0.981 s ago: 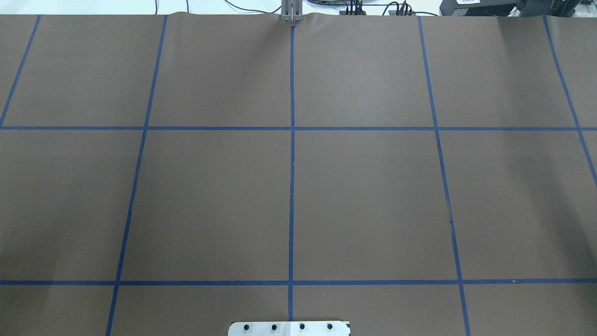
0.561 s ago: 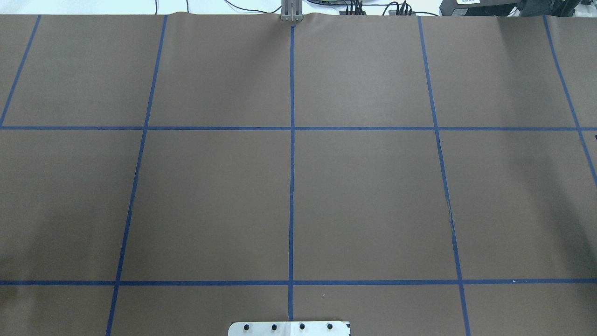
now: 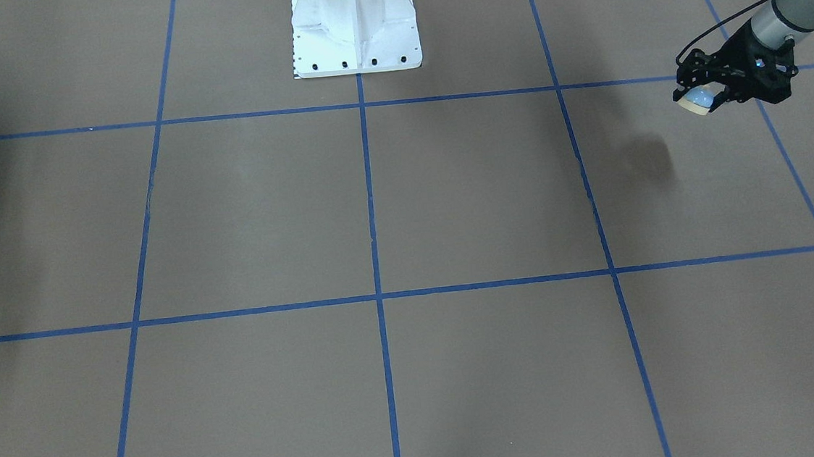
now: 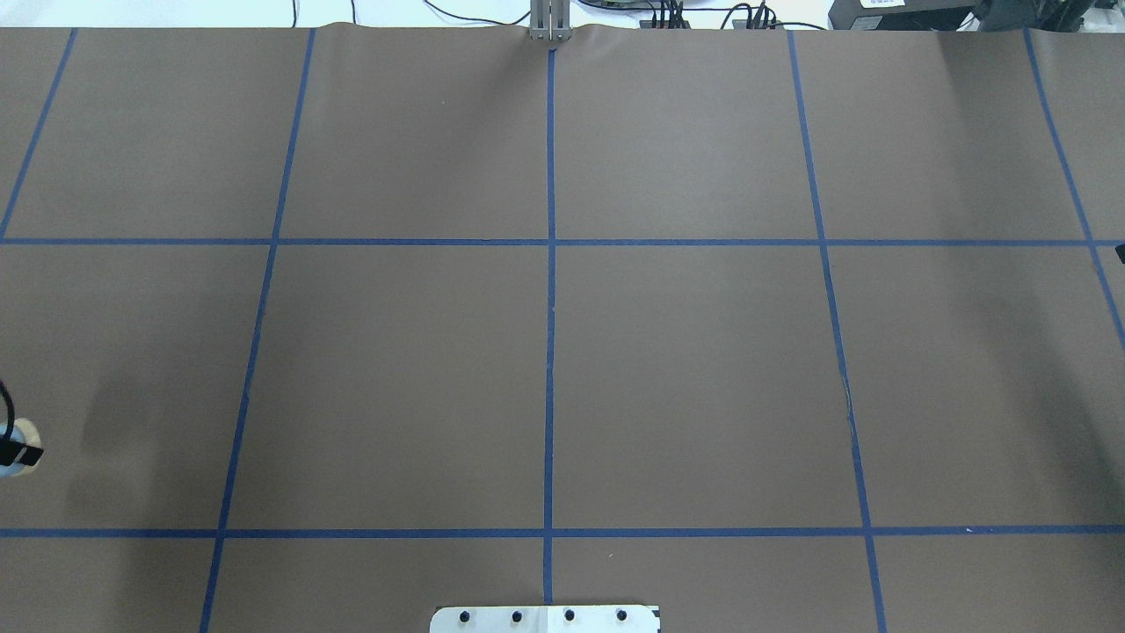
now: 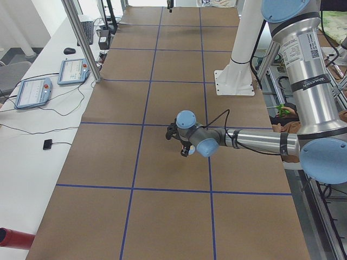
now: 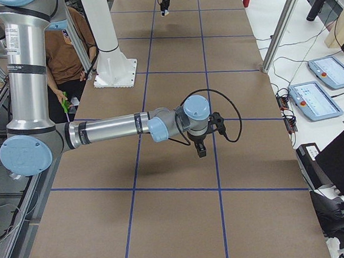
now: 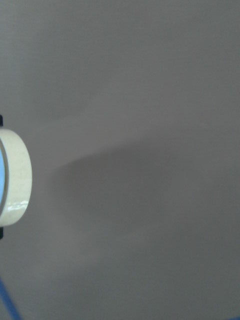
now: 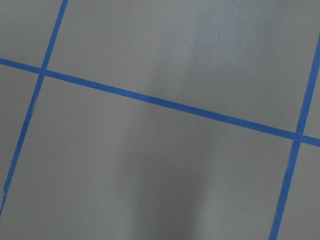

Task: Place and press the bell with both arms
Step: 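Carry the bell in the left gripper in over the table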

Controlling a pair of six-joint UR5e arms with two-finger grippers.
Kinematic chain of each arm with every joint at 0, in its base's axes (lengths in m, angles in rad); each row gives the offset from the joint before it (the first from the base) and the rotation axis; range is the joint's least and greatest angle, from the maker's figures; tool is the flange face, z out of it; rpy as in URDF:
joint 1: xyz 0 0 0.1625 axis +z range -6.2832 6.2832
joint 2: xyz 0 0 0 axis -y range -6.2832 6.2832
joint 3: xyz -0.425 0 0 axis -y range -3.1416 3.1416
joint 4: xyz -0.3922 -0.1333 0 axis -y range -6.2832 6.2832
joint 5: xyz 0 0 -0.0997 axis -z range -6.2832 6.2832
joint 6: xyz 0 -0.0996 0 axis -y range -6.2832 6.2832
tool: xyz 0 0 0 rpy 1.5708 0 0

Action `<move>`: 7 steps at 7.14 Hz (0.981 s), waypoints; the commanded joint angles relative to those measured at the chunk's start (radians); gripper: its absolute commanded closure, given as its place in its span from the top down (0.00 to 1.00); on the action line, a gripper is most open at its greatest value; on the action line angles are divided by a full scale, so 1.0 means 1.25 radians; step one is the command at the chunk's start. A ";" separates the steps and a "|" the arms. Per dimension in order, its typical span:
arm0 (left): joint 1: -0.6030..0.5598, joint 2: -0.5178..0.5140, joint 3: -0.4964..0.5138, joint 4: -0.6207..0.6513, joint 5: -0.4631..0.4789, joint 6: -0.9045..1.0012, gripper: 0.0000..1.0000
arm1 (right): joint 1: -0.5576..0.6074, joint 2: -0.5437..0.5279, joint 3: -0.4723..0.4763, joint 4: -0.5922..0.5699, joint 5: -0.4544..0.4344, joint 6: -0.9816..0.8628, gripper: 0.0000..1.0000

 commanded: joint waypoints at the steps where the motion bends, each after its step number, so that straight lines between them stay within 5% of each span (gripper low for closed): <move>1: -0.014 -0.246 -0.006 0.282 0.004 -0.001 0.01 | -0.002 -0.001 0.000 0.000 0.000 0.000 1.00; 4: 0.045 -0.539 0.017 0.615 0.025 -0.071 0.02 | -0.002 -0.001 0.004 0.000 0.001 0.006 1.00; 7: 0.157 -0.848 0.281 0.758 0.074 -0.163 0.02 | -0.002 -0.001 0.002 0.000 0.001 0.006 1.00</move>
